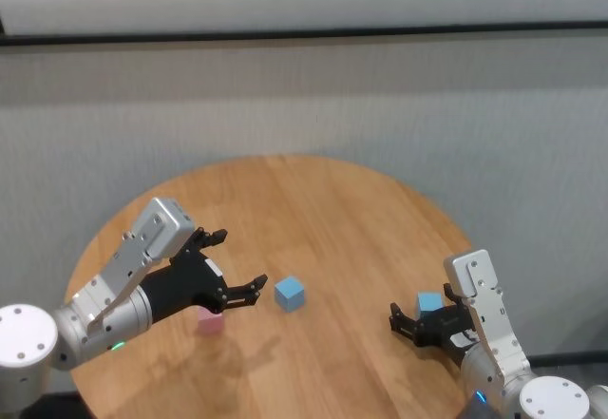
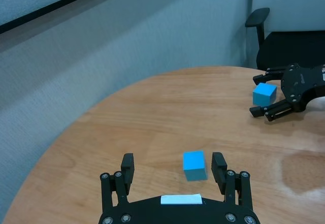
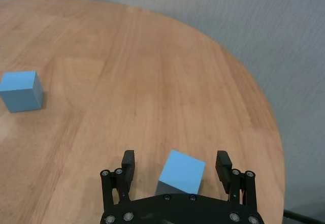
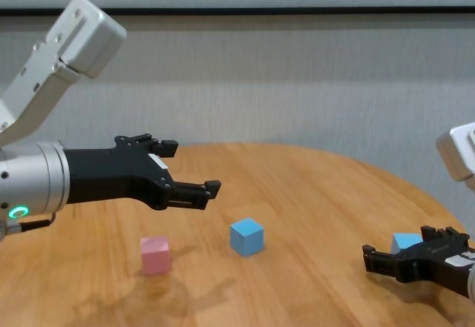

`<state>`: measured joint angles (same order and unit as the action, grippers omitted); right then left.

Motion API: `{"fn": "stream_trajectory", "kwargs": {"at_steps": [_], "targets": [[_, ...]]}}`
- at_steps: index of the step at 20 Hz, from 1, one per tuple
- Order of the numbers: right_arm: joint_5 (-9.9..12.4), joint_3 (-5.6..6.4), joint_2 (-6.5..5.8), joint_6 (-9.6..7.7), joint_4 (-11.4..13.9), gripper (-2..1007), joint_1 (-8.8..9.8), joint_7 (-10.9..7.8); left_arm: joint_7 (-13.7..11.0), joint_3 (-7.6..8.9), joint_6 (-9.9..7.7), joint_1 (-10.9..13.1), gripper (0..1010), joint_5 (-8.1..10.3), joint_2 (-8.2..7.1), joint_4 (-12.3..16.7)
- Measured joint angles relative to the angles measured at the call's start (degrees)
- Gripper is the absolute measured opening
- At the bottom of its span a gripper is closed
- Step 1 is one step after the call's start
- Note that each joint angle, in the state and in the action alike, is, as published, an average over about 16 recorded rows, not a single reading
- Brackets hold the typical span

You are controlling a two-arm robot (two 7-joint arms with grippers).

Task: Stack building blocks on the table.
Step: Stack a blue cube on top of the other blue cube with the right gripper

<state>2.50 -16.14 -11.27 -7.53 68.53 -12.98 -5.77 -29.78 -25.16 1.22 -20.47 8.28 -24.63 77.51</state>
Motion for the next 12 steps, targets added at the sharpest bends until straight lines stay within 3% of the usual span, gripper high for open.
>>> {"fn": "stream_trajectory", "kwargs": {"at_steps": [6,12], "targets": [[-0.7,0.50,0.39,-0.01,-0.1,952,0.11,-0.20,0.0,0.00,0.00,0.0,1002,0.00,0.00,0.0],[-1.2,1.19,0.83,-0.13,0.0,835,0.36,-0.22,0.0,0.00,0.00,0.0,1002,0.00,0.00,0.0]]}}
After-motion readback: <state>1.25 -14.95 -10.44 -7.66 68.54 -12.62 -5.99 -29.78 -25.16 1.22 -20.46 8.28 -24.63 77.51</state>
